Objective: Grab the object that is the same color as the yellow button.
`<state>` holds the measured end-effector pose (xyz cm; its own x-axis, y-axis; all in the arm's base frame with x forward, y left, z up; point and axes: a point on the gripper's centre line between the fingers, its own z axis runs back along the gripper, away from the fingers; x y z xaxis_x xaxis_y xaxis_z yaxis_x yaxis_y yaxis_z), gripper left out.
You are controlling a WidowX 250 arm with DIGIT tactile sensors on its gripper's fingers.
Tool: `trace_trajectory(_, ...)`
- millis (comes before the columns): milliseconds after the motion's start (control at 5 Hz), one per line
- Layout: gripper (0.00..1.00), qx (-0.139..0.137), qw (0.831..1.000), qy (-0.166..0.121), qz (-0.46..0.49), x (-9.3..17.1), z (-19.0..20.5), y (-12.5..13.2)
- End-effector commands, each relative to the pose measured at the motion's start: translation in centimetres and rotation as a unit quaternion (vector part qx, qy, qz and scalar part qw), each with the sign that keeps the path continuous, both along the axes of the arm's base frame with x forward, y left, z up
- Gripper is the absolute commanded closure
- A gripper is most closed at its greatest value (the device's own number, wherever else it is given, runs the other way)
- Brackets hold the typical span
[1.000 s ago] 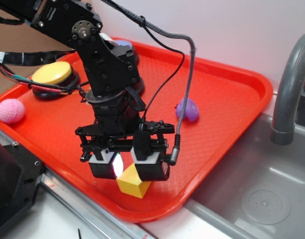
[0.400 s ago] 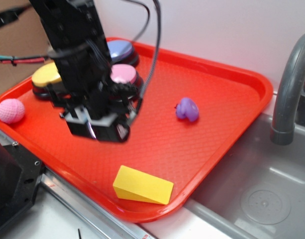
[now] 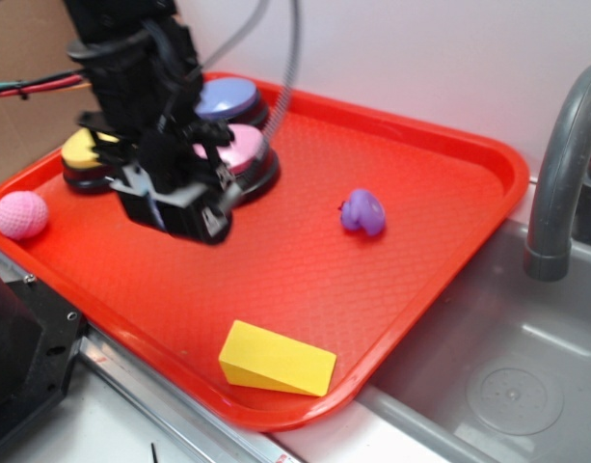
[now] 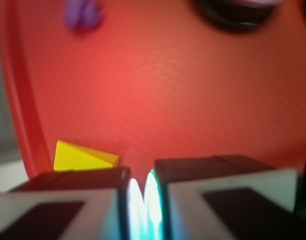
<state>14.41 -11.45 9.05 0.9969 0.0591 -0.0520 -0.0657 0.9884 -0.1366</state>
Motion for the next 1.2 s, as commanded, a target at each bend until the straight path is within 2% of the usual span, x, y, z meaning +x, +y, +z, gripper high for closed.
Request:
trace_trajectory(0,0.00,0.006,0.968,-0.067,-0.242,-1.8,0.1,-3.1)
trace_trajectory(200,0.00,0.011,0.966,-0.082,-0.244,-2.2,-0.5,-2.8)
trace_trajectory(400,0.00,0.042,0.965,-0.089,-0.244,-2.5,-1.7,-2.4)
trace_trajectory(600,0.00,0.055,0.965,-0.095,-0.238,-2.1,-4.3,-1.7)
trace_trajectory(1000,0.00,0.038,0.955,-0.091,-0.281,-1.4,-5.6,-3.5)
